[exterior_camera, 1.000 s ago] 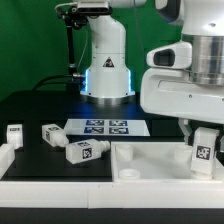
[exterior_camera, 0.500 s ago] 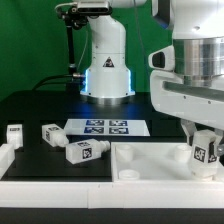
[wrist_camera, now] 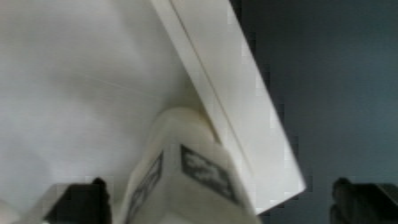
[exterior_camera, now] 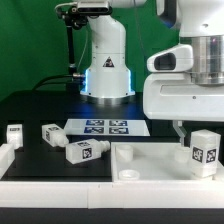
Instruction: Assemble one leg
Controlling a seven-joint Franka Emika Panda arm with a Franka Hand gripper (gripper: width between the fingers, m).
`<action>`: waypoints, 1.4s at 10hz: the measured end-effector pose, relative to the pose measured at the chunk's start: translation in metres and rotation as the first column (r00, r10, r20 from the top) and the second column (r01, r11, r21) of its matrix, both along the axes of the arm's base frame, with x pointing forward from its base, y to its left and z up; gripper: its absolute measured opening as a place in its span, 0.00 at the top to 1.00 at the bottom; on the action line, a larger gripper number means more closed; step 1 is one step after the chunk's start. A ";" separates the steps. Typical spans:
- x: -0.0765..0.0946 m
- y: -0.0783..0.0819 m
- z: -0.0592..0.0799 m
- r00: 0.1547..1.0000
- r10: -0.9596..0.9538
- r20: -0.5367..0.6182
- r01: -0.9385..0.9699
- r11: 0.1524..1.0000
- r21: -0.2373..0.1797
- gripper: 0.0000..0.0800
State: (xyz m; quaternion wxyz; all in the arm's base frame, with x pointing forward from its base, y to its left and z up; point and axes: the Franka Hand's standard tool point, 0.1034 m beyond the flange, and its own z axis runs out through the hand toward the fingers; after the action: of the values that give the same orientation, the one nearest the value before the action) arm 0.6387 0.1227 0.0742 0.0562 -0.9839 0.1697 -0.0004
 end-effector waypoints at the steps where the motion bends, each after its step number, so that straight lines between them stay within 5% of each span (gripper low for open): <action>1: 0.000 -0.001 -0.001 0.998 0.062 0.006 -0.062 0.998 -0.002 0.19; 3: 0.001 -0.002 -0.001 0.969 0.247 0.028 -0.247 0.969 -0.018 0.19; 6: 0.011 -0.010 -0.001 0.780 0.615 0.117 -0.602 0.788 -0.127 0.19; 7: 0.010 -0.009 -0.002 0.814 0.570 0.114 -0.559 0.821 -0.117 0.19; 9: 0.010 -0.010 -0.002 0.814 0.569 0.114 -0.558 0.822 -0.118 0.49; 10: 0.010 -0.010 -0.002 0.858 0.501 0.115 -0.491 0.865 -0.105 0.49; 11: 0.010 -0.011 -0.002 0.897 0.428 0.114 -0.419 0.903 -0.094 0.64; 14: 0.010 -0.014 -0.003 0.988 0.110 0.108 -0.103 0.992 -0.070 0.64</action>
Offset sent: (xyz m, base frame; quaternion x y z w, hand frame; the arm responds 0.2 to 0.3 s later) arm 0.0045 -0.0039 0.0044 -0.0282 0.0582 -0.3992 0.9146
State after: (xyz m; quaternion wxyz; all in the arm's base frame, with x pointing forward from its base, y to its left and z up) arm 0.6489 0.1087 0.0707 0.0341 -0.9913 0.1132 -0.0580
